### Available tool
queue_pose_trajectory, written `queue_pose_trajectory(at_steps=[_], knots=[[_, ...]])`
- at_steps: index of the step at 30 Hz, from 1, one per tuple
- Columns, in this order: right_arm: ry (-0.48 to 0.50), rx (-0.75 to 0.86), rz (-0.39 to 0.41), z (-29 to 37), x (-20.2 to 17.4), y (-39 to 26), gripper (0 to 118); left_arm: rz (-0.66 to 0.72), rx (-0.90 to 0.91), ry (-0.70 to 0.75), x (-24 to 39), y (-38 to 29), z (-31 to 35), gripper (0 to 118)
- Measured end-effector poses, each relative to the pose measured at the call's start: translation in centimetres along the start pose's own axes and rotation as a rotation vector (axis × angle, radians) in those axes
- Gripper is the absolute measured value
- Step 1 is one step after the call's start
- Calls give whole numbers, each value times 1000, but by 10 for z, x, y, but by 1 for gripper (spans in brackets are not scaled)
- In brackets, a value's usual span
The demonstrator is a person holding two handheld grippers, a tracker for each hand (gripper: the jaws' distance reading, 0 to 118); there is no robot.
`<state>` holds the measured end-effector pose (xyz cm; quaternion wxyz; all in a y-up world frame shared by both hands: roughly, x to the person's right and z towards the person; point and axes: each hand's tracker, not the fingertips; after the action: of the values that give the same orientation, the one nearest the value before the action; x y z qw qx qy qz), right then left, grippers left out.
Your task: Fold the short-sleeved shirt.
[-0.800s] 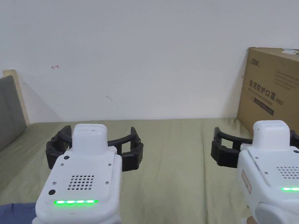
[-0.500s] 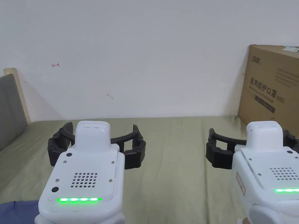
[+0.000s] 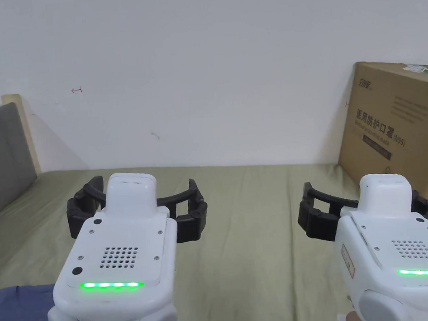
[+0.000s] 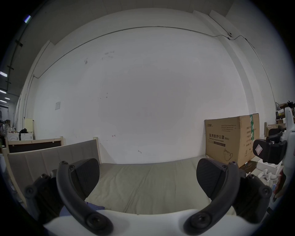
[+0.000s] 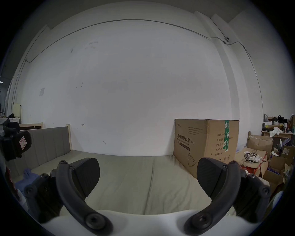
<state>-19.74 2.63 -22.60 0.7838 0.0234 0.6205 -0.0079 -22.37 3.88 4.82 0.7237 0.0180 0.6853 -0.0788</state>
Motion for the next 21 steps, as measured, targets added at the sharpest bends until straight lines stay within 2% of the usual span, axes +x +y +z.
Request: queue_pose_trajectory(at_steps=[11, 21], knots=[[-1, 9, 30, 3, -5, 0, 118, 33, -6, -21, -6, -2, -1, 118], [13, -10, 11, 1, -4, -1, 118, 33, -8, -35, -7, -3, -3, 118]])
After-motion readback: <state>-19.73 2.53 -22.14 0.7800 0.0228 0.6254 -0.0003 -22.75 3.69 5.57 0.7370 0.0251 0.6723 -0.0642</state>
